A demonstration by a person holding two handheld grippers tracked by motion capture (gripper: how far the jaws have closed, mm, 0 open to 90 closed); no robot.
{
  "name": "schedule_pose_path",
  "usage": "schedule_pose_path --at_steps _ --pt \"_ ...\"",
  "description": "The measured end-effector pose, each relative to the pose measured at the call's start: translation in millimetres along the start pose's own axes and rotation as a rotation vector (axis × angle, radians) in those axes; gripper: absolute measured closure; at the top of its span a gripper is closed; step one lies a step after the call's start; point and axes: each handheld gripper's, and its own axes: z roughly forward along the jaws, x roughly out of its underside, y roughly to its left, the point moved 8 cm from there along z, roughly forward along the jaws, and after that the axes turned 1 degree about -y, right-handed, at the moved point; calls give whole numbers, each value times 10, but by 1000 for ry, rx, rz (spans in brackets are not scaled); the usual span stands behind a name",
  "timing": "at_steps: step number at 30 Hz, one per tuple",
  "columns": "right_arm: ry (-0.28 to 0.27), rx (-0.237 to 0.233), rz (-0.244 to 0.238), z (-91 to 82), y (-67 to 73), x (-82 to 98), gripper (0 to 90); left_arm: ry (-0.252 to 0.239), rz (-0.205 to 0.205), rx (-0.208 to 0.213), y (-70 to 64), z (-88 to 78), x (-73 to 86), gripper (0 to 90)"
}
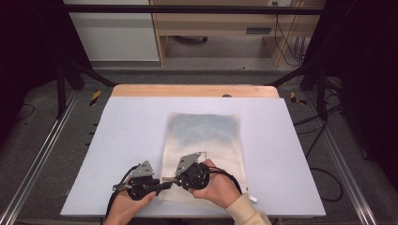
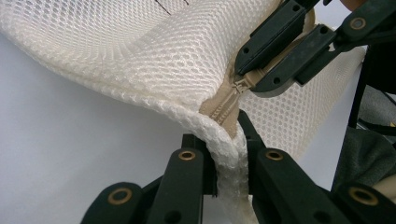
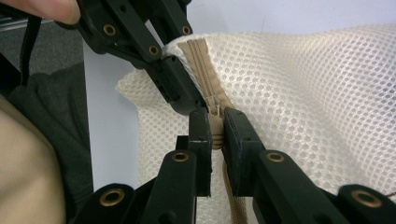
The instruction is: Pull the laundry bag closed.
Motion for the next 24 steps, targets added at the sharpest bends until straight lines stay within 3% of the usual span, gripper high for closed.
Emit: schedule_pose_path --at_steps 24 --pt "15 13 11 -49 -48 74 822 -15 -1 6 -11 10 -13 835"
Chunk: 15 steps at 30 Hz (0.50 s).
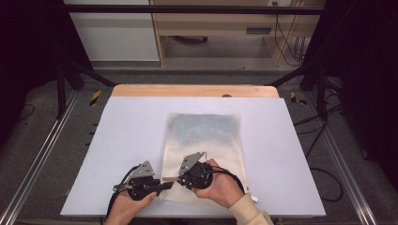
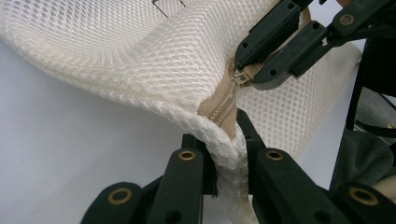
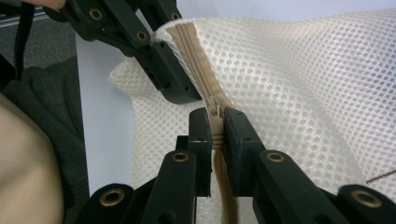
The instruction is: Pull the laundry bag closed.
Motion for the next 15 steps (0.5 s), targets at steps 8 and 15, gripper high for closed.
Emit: schedule_pose_path --at_steps 8,15 --pt "6 10 5 -28 -25 36 822 -2 -5 -1 -3 -1 -1 836" --pt "11 21 11 -56 -60 78 822 -5 -12 -4 3 -11 3 836"
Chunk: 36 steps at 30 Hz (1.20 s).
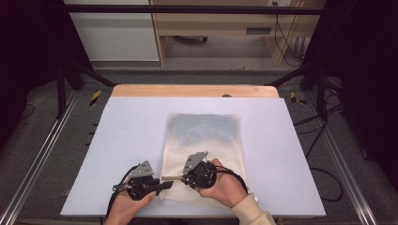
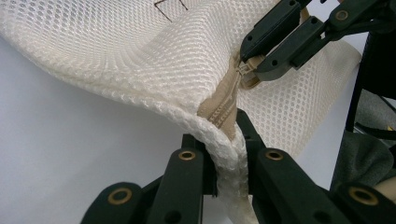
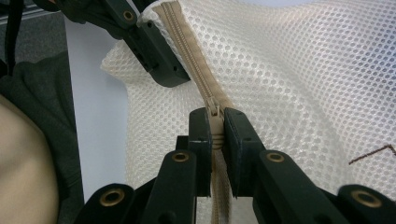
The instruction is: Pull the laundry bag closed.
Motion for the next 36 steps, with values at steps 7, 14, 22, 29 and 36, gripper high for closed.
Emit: schedule_pose_path --at_steps 7,14,22,29,36 --pt "-1 0 8 -18 1 27 822 0 7 3 -3 7 -3 836" --pt "-1 1 9 -39 -3 48 822 1 6 6 -14 14 -6 835" --pt "7 10 11 -56 -12 71 822 -1 6 5 -11 9 -6 835" --pt "-3 14 24 -99 -42 113 822 -4 3 5 -14 8 -11 835" --pt "-3 26 32 -143 -66 154 822 -7 -1 3 -12 3 -10 836"
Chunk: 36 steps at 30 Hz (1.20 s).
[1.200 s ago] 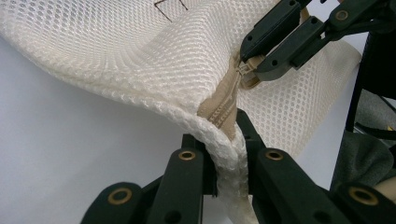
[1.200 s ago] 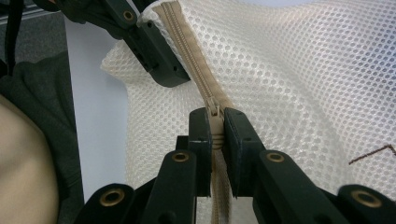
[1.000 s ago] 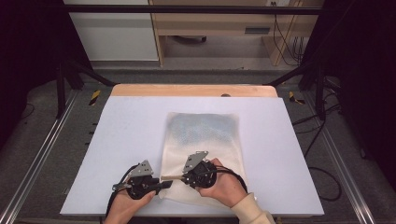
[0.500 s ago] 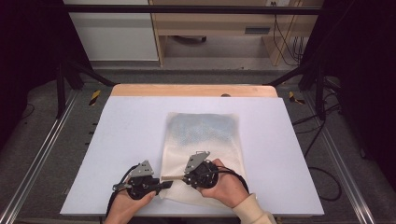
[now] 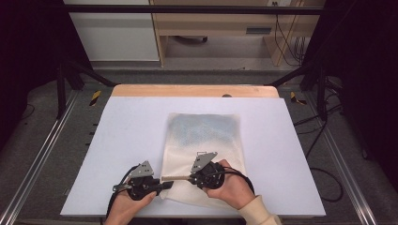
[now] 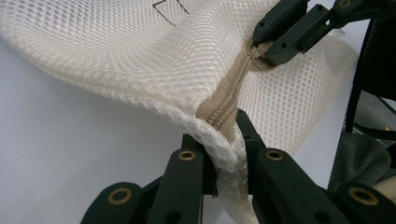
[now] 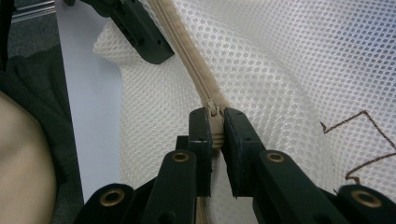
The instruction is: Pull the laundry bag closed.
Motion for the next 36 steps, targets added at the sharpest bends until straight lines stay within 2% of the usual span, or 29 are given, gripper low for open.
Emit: schedule_pose_path --at_steps 36 --pt "-11 20 11 -127 -25 97 822 -5 7 -2 -17 4 -22 836"
